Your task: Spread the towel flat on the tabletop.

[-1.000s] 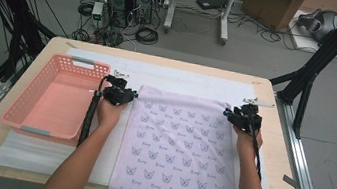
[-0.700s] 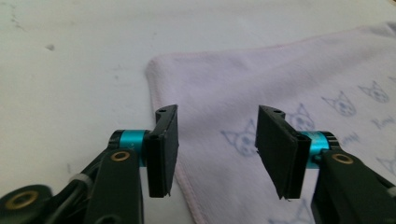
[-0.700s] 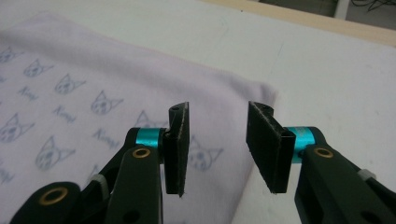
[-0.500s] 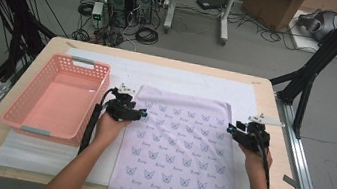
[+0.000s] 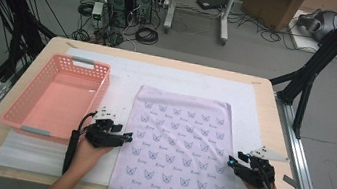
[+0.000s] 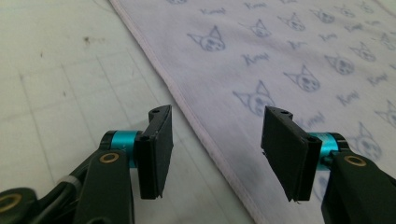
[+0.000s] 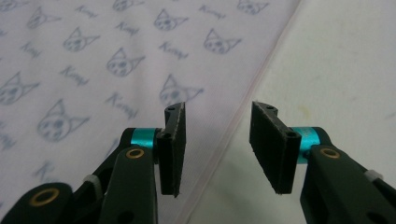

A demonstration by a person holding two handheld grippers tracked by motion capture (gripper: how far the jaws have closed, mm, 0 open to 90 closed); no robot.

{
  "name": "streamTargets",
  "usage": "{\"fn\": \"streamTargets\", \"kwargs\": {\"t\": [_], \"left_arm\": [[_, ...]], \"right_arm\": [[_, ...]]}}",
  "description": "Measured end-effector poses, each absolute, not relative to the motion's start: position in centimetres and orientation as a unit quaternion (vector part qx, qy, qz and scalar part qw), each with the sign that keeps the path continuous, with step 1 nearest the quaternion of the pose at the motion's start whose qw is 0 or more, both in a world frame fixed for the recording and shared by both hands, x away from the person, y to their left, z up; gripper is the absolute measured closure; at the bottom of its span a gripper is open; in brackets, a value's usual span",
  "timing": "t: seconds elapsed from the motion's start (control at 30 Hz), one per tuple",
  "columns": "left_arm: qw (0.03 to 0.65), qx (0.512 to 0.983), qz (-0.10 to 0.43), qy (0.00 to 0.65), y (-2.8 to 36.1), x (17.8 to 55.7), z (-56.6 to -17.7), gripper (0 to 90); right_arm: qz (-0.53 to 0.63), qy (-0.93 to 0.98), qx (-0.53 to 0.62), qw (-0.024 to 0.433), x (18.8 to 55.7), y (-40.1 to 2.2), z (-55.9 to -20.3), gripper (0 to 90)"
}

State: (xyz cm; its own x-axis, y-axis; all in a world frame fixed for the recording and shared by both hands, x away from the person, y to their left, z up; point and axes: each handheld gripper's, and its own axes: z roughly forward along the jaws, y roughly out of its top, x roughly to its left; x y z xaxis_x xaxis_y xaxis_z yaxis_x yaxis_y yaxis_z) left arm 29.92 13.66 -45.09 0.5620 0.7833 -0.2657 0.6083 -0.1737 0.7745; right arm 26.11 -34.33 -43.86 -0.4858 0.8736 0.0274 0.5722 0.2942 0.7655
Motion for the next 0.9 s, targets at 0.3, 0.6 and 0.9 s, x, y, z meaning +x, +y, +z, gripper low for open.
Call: {"fn": "streamTargets", "kwargs": {"t": [0.3, 0.6, 0.9], "left_arm": [[0.462, 0.769, 0.070, 0.436, 13.8, 26.5, -45.3, 52.6], [0.440, 0.776, 0.110, 0.438, 13.1, 24.7, -45.3, 87.6], [0.443, 0.776, 0.087, 0.441, 14.6, 23.4, -45.2, 88.0]], "right_arm": [[0.357, 0.791, 0.461, 0.188, 22.8, -34.0, -44.3, 57.9], [0.351, 0.789, 0.474, 0.173, 22.1, -34.0, -44.3, 87.9], [0.362, 0.784, 0.487, 0.131, 21.3, -36.2, -44.2, 88.3]]}}
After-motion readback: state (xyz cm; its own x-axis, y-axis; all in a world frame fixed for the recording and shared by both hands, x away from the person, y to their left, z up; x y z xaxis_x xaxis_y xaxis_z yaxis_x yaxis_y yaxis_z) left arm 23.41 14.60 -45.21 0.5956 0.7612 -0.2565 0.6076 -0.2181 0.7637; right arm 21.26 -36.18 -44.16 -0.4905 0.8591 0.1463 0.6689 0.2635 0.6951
